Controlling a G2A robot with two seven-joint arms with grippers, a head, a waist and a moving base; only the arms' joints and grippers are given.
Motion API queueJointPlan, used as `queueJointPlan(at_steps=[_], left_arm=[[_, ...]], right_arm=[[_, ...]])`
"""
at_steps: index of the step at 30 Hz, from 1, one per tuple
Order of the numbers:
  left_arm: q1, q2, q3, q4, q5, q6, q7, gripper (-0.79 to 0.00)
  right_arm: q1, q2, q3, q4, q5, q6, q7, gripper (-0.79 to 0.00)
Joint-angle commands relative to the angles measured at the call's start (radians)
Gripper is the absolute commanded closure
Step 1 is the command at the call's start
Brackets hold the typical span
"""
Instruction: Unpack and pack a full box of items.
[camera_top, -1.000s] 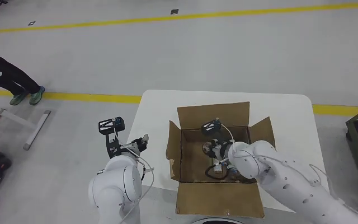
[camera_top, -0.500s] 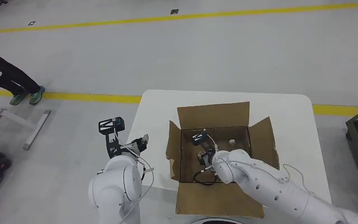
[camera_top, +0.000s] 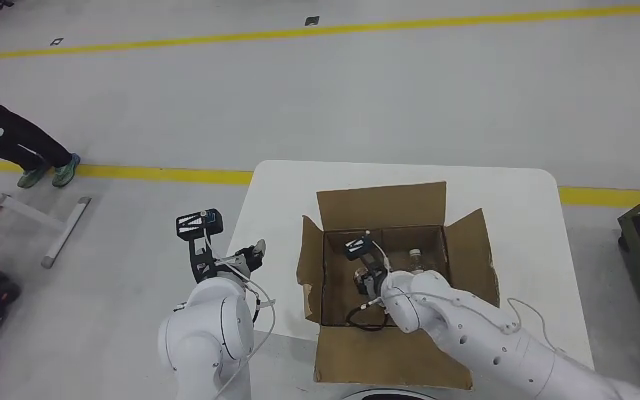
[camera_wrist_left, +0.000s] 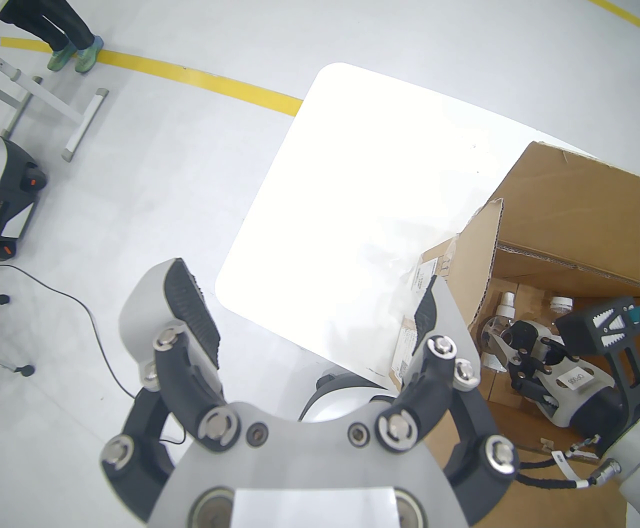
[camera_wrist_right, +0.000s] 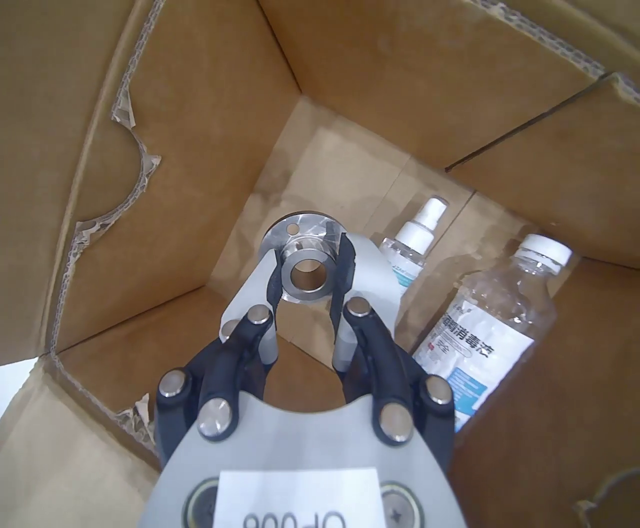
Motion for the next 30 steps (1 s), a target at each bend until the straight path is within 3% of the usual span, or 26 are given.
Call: queueJointPlan(at_steps=[1, 10, 18, 26, 28, 30], left_arm=[[0.0, 0.0, 0.0, 0.0, 0.0, 0.0, 0.0, -0.785], [0.0, 0.0, 0.0, 0.0, 0.0, 0.0, 0.0, -0.785], [0.0, 0.0, 0.0, 0.0, 0.0, 0.0, 0.0, -0.785], [0.0, 0.0, 0.0, 0.0, 0.0, 0.0, 0.0, -0.785], [0.0, 0.0, 0.0, 0.0, 0.0, 0.0, 0.0, -0.785], [0.0, 0.0, 0.0, 0.0, 0.0, 0.0, 0.0, -0.785]], right_arm=[[-0.011, -0.007, 0.001, 0.021, 0.023, -0.013, -0.03, 0.0], [-0.015, -0.063, -0.038, 0.175, 0.102, -0.042, -0.183, 0.0], [0.046, -0.135, -0.094, 0.327, 0.148, 0.001, -0.201, 0.0], [0.083, -0.178, -0.099, 0.417, 0.171, 0.018, -0.196, 0.0], [0.088, -0.186, -0.098, 0.433, 0.174, 0.015, -0.194, -0.12], [0.09, -0.193, -0.097, 0.448, 0.176, 0.016, -0.194, -0.132]])
